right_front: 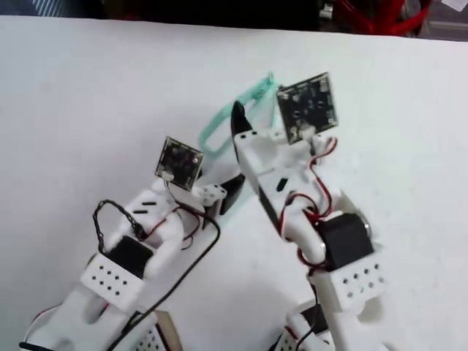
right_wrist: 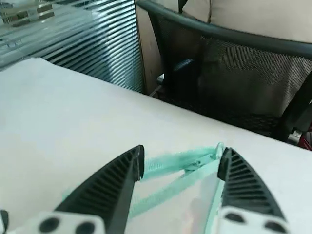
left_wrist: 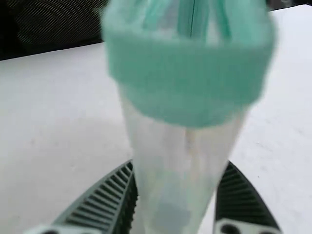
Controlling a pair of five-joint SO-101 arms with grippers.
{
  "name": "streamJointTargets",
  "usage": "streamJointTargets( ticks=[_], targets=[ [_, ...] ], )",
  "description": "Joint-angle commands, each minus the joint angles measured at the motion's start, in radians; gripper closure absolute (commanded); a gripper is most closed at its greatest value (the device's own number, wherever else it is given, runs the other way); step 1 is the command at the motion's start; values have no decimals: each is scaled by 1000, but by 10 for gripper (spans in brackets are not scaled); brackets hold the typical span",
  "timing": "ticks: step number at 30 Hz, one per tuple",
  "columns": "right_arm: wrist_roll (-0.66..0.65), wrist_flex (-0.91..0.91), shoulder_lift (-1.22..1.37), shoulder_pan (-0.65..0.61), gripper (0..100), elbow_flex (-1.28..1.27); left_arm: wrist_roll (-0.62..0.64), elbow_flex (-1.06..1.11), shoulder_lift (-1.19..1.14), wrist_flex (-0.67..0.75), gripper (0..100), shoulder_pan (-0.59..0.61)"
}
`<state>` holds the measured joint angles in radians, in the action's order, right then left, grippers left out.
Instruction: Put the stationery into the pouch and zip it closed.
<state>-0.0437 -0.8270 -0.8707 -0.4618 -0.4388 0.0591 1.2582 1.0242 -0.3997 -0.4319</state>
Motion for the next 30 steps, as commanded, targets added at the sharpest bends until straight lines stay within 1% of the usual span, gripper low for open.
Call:
streamJointTargets(
  ticks=[1, 5, 7, 9, 11, 16, 22, 24, 27, 30],
  targets=[
    [11, -38, 21, 45, 762, 155, 9, -40, 2, 6, 772, 4],
    [34, -133, 114, 99, 762, 284, 9, -17, 4, 28, 775, -2],
    [78, -174, 166, 142, 762, 331, 9, 14, 4, 89, 790, -2],
    [109, -208, 213, 191, 762, 370, 9, 49, 5, 160, 829, -4],
    [140, -231, 251, 232, 762, 396, 8, 69, 8, 198, 856, -5],
    [175, -278, 334, 266, 762, 450, -81, 74, 4, 196, 840, -47],
    [175, -354, 453, 272, 762, 534, -89, 74, 8, 175, 837, -65],
    [186, -380, 476, 297, 762, 549, -89, 74, 8, 175, 838, -65],
    [261, -384, 489, 358, 759, 548, -89, 74, 8, 175, 838, -65],
    [285, -392, 496, 421, 759, 540, -89, 74, 8, 175, 856, -65]
  ],
)
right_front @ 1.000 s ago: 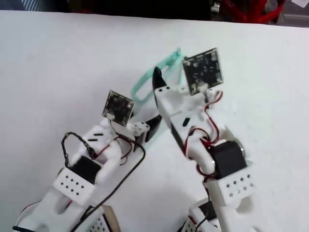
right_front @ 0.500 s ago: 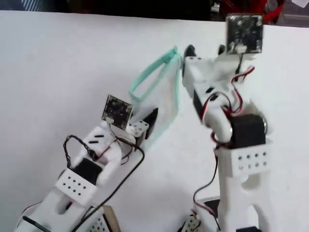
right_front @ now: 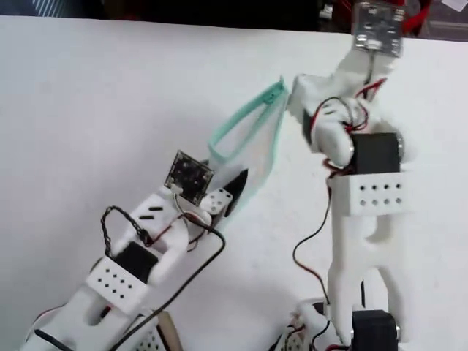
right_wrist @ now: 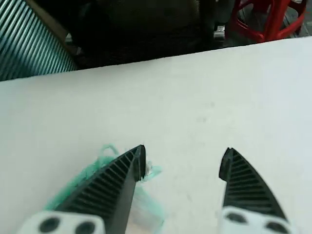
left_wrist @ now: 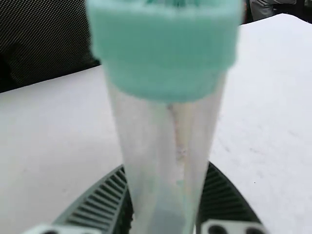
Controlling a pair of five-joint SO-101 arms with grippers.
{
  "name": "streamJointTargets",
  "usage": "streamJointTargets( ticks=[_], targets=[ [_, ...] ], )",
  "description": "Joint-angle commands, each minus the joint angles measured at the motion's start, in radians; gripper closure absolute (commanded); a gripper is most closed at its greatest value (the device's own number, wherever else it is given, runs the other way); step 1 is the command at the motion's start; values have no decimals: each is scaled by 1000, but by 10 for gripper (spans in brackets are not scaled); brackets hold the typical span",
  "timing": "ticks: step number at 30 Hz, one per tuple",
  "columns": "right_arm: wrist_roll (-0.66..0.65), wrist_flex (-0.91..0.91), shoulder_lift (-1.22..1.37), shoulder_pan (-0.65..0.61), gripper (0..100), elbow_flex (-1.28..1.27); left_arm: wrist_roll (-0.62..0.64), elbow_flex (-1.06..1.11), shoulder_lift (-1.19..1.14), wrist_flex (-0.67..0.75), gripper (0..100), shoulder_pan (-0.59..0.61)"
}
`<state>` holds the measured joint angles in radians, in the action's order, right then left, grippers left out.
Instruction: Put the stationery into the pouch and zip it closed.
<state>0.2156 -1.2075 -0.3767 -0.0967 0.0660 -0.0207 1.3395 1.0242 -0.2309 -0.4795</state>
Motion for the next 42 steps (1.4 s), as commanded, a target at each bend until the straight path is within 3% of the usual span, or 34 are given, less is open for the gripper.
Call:
streamJointTargets(
  ticks=[1, 11, 17, 20, 24, 31, 42],
  targets=[
    [29, -28, 7, 79, 759, 35, -9, -8, 8, 3, 872, -18],
    [199, -125, 18, 200, 759, 35, -9, -14, 10, -46, 884, -21],
    [239, -97, 19, 140, 758, 100, -86, -8, 4, -94, 884, -168],
    [242, -73, 47, 70, 758, 181, -87, -6, 2, -94, 884, -179],
    [247, -182, 170, 44, 758, 302, -91, -6, 2, -94, 884, -177],
    [249, -476, 429, 111, 758, 562, -94, -8, 2, -86, 884, -177],
    [298, -509, 677, 91, 758, 756, -95, -8, 2, -86, 880, -177]
  ],
)
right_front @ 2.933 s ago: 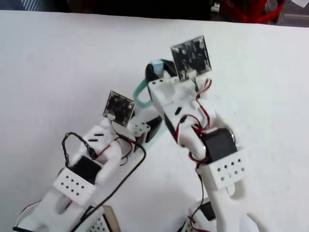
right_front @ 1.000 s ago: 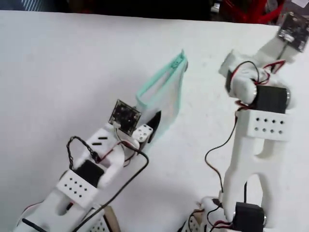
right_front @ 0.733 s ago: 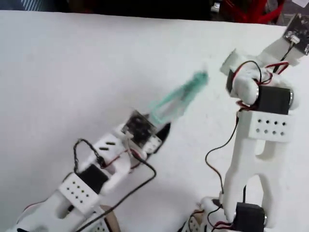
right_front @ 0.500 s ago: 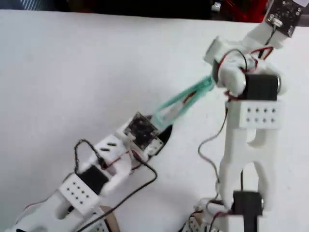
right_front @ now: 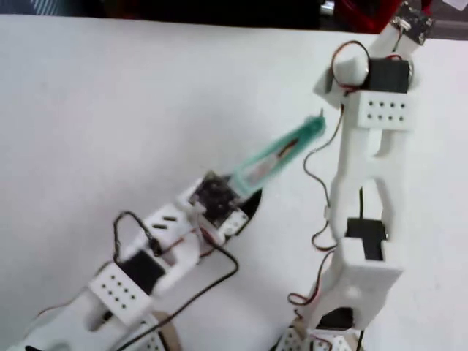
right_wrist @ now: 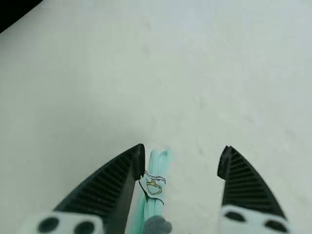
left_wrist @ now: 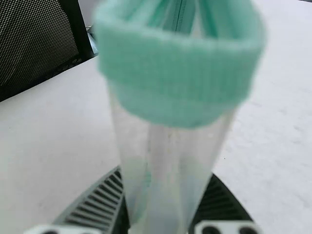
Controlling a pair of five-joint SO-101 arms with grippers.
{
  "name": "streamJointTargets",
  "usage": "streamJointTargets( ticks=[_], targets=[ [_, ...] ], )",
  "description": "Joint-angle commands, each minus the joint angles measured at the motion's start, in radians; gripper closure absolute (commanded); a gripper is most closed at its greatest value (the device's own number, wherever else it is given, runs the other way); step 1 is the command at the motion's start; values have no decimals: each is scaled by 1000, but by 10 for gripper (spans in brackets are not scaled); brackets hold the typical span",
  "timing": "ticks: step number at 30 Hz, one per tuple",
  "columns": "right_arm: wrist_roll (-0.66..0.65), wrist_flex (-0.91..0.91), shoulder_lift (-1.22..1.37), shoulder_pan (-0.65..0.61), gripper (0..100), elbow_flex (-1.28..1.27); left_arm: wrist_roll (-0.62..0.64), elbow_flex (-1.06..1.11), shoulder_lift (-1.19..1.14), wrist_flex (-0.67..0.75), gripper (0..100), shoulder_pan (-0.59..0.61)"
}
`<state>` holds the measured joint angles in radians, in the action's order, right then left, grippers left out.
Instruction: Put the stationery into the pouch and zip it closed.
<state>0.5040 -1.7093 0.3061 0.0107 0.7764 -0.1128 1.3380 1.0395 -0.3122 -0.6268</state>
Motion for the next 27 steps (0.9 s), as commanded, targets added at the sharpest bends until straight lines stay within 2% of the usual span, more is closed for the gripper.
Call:
streamJointTargets(
  ticks=[1, 11, 16, 22, 27],
  targets=[
    [9, -10, -5, -22, 758, 44, -3, -6, -13, -5, 880, -30],
    [9, -12, -7, -130, 760, -32, -5, -9, -12, -5, 880, -30],
    [2, -12, -7, -128, 764, -91, -5, -9, -12, -3, 880, -30],
    [-69, -13, -50, -133, 868, -97, -5, -11, -12, -3, 880, -30],
    [-84, -15, -249, -122, 782, -236, -5, -11, -12, -3, 880, -18]
  ],
)
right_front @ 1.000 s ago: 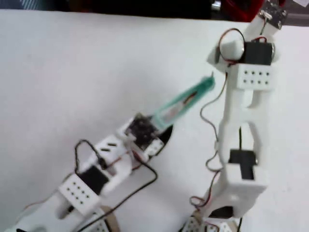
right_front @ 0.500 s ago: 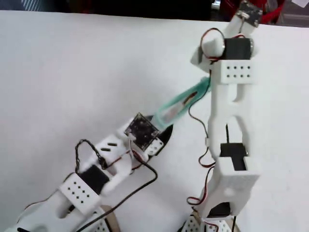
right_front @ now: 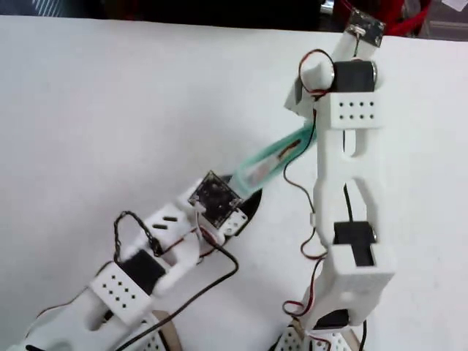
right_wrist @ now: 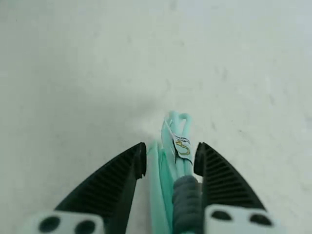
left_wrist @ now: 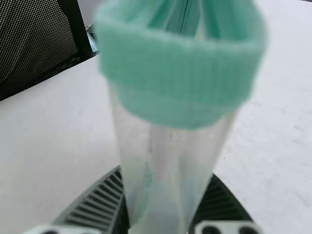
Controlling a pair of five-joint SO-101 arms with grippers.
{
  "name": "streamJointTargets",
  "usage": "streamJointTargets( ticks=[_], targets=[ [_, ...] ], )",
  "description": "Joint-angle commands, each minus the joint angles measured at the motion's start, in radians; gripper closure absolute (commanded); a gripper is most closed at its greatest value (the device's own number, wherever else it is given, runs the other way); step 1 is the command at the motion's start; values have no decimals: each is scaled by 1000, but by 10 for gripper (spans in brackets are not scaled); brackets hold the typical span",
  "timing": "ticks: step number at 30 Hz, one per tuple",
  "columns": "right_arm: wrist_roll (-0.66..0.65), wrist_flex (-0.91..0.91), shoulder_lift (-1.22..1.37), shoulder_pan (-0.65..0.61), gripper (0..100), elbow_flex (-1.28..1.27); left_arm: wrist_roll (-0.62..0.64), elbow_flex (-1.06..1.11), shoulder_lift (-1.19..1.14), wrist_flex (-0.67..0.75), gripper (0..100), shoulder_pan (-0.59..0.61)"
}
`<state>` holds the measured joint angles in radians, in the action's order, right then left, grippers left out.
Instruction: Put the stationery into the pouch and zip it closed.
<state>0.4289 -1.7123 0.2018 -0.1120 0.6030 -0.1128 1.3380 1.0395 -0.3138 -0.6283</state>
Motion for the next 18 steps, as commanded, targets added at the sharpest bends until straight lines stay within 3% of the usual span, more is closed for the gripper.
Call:
streamJointTargets(
  ticks=[1, 8, 18],
  targets=[
    [-9, -10, -185, 1, 762, -101, -5, -11, -12, 2, 880, -12],
    [-14, -7, -265, 65, 742, -170, -3, -6, -13, 26, 880, 8],
    [-2, -7, -93, -22, 760, -115, -3, -6, -13, 28, 880, 8]
  ],
)
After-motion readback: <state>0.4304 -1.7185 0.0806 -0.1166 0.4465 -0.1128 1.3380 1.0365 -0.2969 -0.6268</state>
